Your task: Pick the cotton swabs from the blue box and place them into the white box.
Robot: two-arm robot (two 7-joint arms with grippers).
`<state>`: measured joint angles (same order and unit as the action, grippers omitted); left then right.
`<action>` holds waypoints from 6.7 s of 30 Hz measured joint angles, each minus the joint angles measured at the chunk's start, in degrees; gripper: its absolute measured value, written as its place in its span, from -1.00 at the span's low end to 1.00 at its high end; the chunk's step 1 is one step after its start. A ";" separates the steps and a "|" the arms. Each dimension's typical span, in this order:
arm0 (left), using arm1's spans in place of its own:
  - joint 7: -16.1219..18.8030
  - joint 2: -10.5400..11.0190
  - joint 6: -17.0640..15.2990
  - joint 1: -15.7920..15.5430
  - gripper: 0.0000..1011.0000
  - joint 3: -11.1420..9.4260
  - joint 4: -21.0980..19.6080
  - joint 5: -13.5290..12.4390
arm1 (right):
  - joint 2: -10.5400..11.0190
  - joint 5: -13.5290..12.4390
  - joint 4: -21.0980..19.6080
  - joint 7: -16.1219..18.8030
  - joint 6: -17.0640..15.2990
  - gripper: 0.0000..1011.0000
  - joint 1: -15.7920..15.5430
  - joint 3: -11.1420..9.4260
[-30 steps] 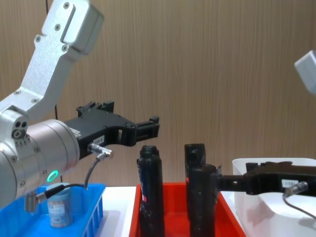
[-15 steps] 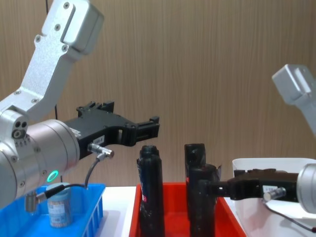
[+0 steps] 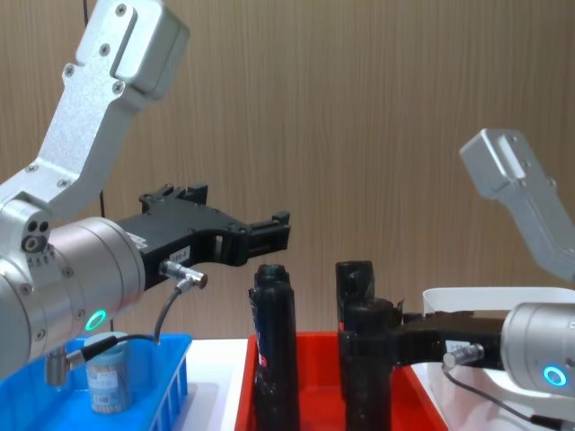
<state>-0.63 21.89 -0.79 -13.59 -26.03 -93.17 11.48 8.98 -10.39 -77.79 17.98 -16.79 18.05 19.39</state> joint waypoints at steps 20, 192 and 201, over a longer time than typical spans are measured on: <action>0.00 0.00 0.00 0.00 0.98 0.00 0.00 0.00 | -2.73 1.20 5.52 -2.79 1.62 0.96 3.26 1.00; 0.00 0.00 0.00 0.00 0.98 0.00 0.00 0.00 | 10.39 -6.08 -23.33 -14.18 14.85 0.98 -18.80 -6.43; 0.00 0.00 0.00 0.00 0.98 0.00 0.00 0.00 | 10.39 -6.11 -23.44 -14.19 14.86 0.98 -18.89 -6.42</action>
<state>-0.63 21.89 -0.79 -13.59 -26.03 -93.18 11.48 19.37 -16.50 -101.23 3.78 -1.93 -0.84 12.96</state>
